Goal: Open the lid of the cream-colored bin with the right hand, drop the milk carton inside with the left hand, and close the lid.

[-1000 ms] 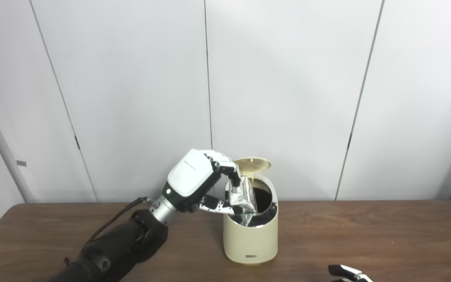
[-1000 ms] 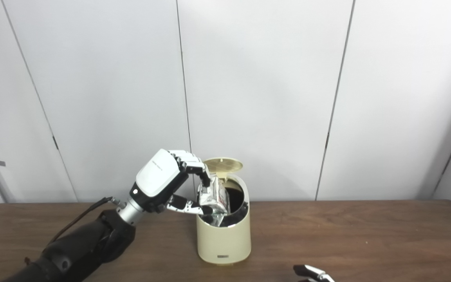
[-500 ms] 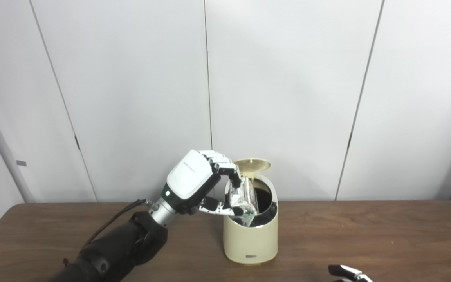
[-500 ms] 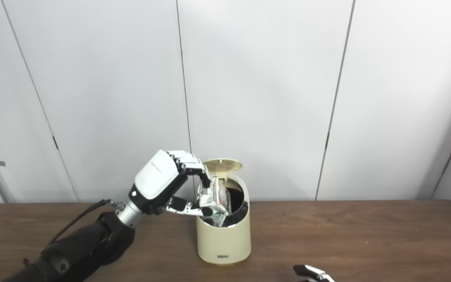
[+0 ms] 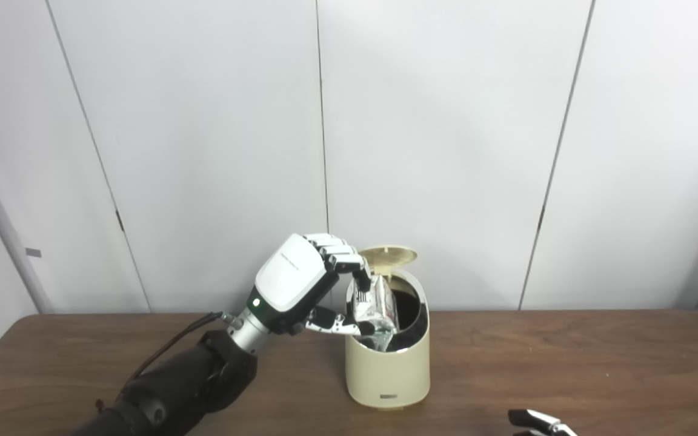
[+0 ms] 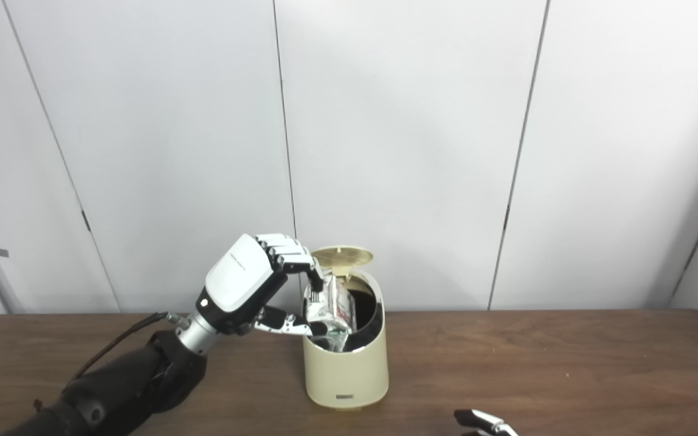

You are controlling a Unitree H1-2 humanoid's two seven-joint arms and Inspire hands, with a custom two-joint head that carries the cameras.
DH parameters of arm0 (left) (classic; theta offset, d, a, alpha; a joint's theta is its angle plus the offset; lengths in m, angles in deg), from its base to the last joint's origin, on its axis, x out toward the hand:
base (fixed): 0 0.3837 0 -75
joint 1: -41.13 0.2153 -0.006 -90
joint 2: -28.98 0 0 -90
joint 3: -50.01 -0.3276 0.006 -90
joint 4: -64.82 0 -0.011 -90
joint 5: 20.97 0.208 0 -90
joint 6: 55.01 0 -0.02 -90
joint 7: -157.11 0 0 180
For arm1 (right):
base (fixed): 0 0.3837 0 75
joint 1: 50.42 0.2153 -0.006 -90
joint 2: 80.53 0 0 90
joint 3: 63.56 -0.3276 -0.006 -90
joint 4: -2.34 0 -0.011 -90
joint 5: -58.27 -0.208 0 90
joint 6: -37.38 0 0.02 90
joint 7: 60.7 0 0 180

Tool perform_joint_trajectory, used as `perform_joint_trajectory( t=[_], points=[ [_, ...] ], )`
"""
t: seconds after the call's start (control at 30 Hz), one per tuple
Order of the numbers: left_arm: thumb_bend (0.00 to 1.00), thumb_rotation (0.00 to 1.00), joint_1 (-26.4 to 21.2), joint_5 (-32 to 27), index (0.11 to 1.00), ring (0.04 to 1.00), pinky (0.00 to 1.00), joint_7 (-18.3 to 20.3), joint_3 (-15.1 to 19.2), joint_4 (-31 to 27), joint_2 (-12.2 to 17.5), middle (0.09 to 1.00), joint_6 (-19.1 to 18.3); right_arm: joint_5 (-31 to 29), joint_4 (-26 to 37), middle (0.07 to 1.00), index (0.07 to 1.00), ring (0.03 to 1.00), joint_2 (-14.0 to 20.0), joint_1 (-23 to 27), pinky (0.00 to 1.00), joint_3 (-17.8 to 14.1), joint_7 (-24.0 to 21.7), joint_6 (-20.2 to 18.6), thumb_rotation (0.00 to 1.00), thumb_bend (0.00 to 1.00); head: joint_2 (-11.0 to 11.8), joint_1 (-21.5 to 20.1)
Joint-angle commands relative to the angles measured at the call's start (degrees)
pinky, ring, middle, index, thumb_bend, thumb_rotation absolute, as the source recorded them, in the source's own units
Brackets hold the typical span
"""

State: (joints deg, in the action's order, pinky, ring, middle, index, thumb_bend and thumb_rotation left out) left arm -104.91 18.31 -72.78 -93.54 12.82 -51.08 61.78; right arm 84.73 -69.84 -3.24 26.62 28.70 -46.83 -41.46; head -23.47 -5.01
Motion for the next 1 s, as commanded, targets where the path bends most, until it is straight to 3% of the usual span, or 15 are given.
perform_joint_trajectory(
  t=[0.0, 0.03, 0.07, 0.13, 0.2, 0.23, 0.3, 0.37, 0.43, 0.53, 0.6, 0.67, 0.77, 0.87, 0.97],
  points=[
    [1.00, 0.43, -3.4, -0.1, 0.813, 0.916, 0.71, -2.8, 1.1, 0.2, 1.2, 0.943, 0.1, 0.2, 2.5, 0.708, 0.694, 0.641, -1.8, -7.7, 0.49, 0.5, 0.5, 1.0, 0.09, 0.26, 0.0, 0.0],
    [1.00, 0.42, -3.5, -0.4, 0.884, 0.896, 0.71, -2.8, 0.9, 0.3, 1.1, 0.933, 0.1, 0.2, 2.6, 0.710, 0.695, 0.639, -1.8, -7.7, 0.49, 0.5, 0.4, 0.9, 0.10, 0.26, 0.0, 0.0],
    [1.00, 0.41, -3.4, -0.8, 0.953, 0.836, 0.72, -2.6, 0.9, 0.3, 1.1, 0.853, 0.1, 0.2, 2.6, 0.710, 0.695, 0.640, -1.8, -7.7, 0.49, 0.5, 0.4, 0.9, 0.10, 0.26, 0.0, 0.0],
    [1.00, 0.39, -3.2, -1.4, 0.988, 0.777, 0.74, -1.5, 1.4, 0.0, 1.1, 0.727, 0.1, 0.1, 2.5, 0.711, 0.694, 0.639, -1.9, -7.7, 0.49, 0.5, 0.5, 1.0, 0.10, 0.25, 0.0, 0.0],
    [1.00, 0.39, -3.0, 0.1, 0.998, 0.744, 0.77, -1.0, 2.3, -0.1, 1.0, 0.678, 0.1, -0.1, 2.2, 0.710, 0.693, 0.636, -1.8, -7.6, 0.48, 0.5, 0.6, 1.3, 0.11, 0.26, 0.0, 0.0],
    [1.00, 0.40, -2.9, 1.4, 0.974, 0.743, 0.76, -1.4, 2.5, 0.0, 0.9, 0.698, 0.1, -0.2, 2.2, 0.712, 0.694, 0.637, -1.8, -7.6, 0.48, 0.5, 0.5, 1.3, 0.11, 0.25, 0.0, 0.0],
    [0.93, 0.40, -2.9, 3.4, 0.799, 0.779, 0.73, -2.6, 2.7, 0.3, 0.7, 0.786, 0.1, -0.3, 2.4, 0.714, 0.697, 0.641, -1.7, -7.7, 0.49, 0.6, 0.3, 1.0, 0.13, 0.25, 0.0, 0.0],
    [0.76, 0.36, -3.0, 5.6, 0.736, 0.795, 0.71, -4.4, 3.2, 1.3, 0.1, 0.809, 0.1, -0.4, 2.5, 0.715, 0.700, 0.648, -1.7, -7.8, 0.50, 0.6, 0.1, 0.7, 0.15, 0.25, 0.1, 0.1],
    [0.49, 0.28, -3.3, 7.6, 0.695, 0.752, 0.68, -6.9, 3.6, 2.5, -0.6, 0.737, 0.1, -0.3, 2.6, 0.717, 0.702, 0.657, -1.8, -7.7, 0.51, 0.6, 0.0, 0.5, 0.16, 0.25, 0.1, 0.1],
    [0.38, 0.17, -3.7, 9.1, 0.634, 0.660, 0.64, -9.4, 3.9, 4.0, -1.4, 0.633, 0.1, 0.1, 2.5, 0.712, 0.699, 0.647, -1.9, -7.5, 0.50, 0.7, 0.3, 0.7, 0.13, 0.25, 0.1, 0.1],
    [0.46, 0.05, -3.9, 9.8, 0.617, 0.629, 0.63, -10.6, 4.0, 4.7, -1.6, 0.595, 0.1, 0.2, 2.6, 0.714, 0.700, 0.640, -1.9, -7.5, 0.49, 0.7, 0.3, 0.6, 0.11, 0.24, 0.1, 0.1],
    [0.52, 0.02, -4.0, 9.5, 0.630, 0.625, 0.63, -11.2, 3.4, 5.0, -1.6, 0.586, 0.1, 0.2, 2.6, 0.712, 0.697, 0.633, -1.9, -7.5, 0.48, 0.7, 0.4, 0.6, 0.09, 0.25, 0.1, 0.1],
    [0.66, 0.00, -3.9, 8.8, 0.742, 0.642, 0.65, -10.4, 2.7, 4.4, -1.4, 0.627, 0.1, 0.1, 2.5, 0.714, 0.699, 0.628, -1.8, -7.5, 0.47, 0.7, 0.4, 0.9, 0.07, 0.25, 0.0, 0.0],
    [0.81, 0.04, -4.1, 8.8, 0.891, 0.661, 0.65, -10.1, 2.2, 4.3, -1.2, 0.684, 0.1, 0.3, 2.4, 0.712, 0.697, 0.635, -1.8, -7.5, 0.48, 0.7, 0.5, 0.9, 0.06, 0.25, 0.0, 0.1],
    [0.90, 0.14, -3.9, 8.3, 0.931, 0.701, 0.65, -8.4, 2.5, 3.7, -1.1, 0.768, 0.1, 0.2, 2.7, 0.714, 0.699, 0.646, -1.8, -7.7, 0.50, 0.8, 0.3, 0.6, 0.07, 0.25, 0.0, 0.1]
  ],
)
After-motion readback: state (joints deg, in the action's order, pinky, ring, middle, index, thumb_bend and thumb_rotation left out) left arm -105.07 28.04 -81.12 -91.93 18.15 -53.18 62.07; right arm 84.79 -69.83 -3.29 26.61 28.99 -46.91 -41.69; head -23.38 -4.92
